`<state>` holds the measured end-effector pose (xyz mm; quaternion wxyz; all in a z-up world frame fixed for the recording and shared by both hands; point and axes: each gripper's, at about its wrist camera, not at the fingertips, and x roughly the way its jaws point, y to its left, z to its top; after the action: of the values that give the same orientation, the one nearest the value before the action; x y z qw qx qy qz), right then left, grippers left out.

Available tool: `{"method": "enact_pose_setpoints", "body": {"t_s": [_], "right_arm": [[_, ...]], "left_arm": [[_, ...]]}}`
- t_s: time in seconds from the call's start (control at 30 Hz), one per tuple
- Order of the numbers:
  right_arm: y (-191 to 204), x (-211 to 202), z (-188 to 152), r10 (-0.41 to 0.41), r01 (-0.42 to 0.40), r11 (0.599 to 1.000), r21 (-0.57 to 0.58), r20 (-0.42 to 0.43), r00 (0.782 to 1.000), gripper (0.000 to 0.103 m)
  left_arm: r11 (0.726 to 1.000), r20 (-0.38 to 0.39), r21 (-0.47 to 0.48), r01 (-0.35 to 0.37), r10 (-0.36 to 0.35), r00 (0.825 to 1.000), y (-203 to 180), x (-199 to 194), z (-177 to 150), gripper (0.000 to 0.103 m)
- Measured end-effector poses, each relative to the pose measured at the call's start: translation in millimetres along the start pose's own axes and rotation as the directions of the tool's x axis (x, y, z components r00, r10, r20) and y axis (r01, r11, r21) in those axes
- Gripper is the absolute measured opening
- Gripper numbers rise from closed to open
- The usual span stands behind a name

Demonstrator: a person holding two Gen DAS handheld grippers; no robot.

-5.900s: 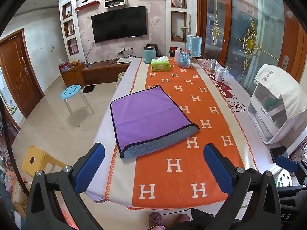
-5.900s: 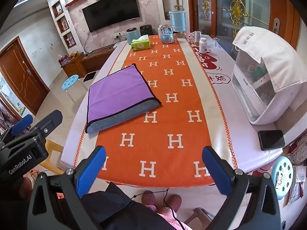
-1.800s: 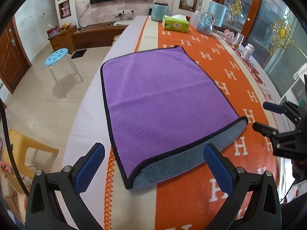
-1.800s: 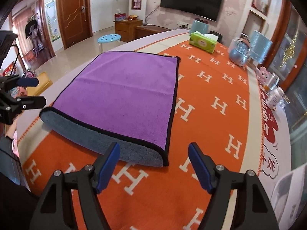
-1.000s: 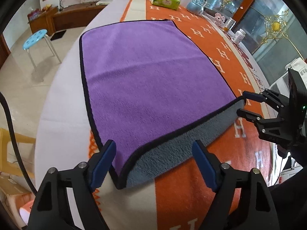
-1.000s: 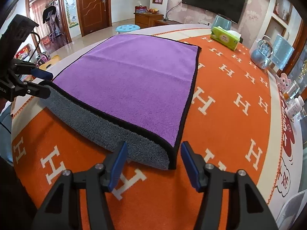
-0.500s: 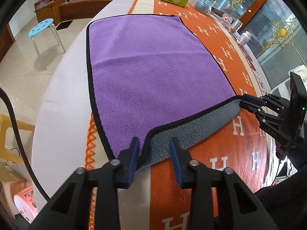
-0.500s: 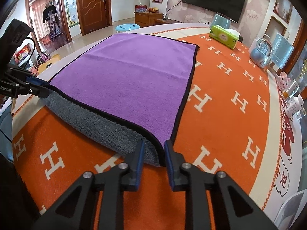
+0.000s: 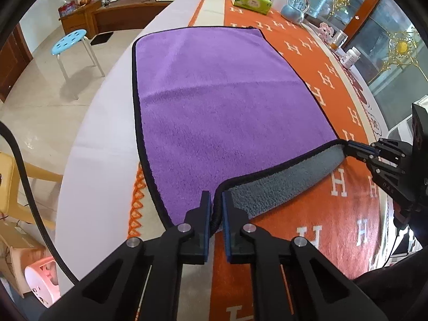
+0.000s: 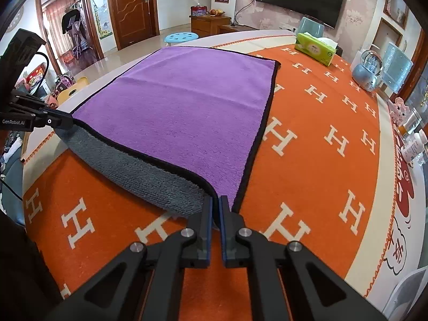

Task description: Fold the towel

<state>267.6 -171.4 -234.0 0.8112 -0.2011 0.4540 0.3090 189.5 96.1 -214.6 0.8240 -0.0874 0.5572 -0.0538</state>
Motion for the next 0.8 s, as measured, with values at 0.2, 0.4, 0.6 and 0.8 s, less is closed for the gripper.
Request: {"method": "enact_pose_setpoints", "body": {"t_s": [0.2,0.4,0.6,0.8], "right_arm": [[3,-1,1,-0.007,0.007,1.0,-0.024,0.004,1.0,0.004],[2,-3,2,0.0,0.001,1.0,-0.022,0.006,1.0,0.004],[-6,-16,11,0.054,-0.055,0.998,0.012,0.014,0.998,0.004],[-9,-33,28,0.04,-0.041,0.999,0.011,0.044,0.998,0.004]], "left_arm": [[1.0,0.0,0.02,-0.008,0.008,1.0,-2,-2,1,0.005],[0.999,0.011,0.032,-0.014,0.014,1.0,-6,-6,2,0.005],[0.999,0.014,0.035,-0.037,0.036,0.999,-11,-18,5,0.005],[0.997,0.056,0.063,-0.055,0.052,0.997,-17,-41,16,0.005]]}}
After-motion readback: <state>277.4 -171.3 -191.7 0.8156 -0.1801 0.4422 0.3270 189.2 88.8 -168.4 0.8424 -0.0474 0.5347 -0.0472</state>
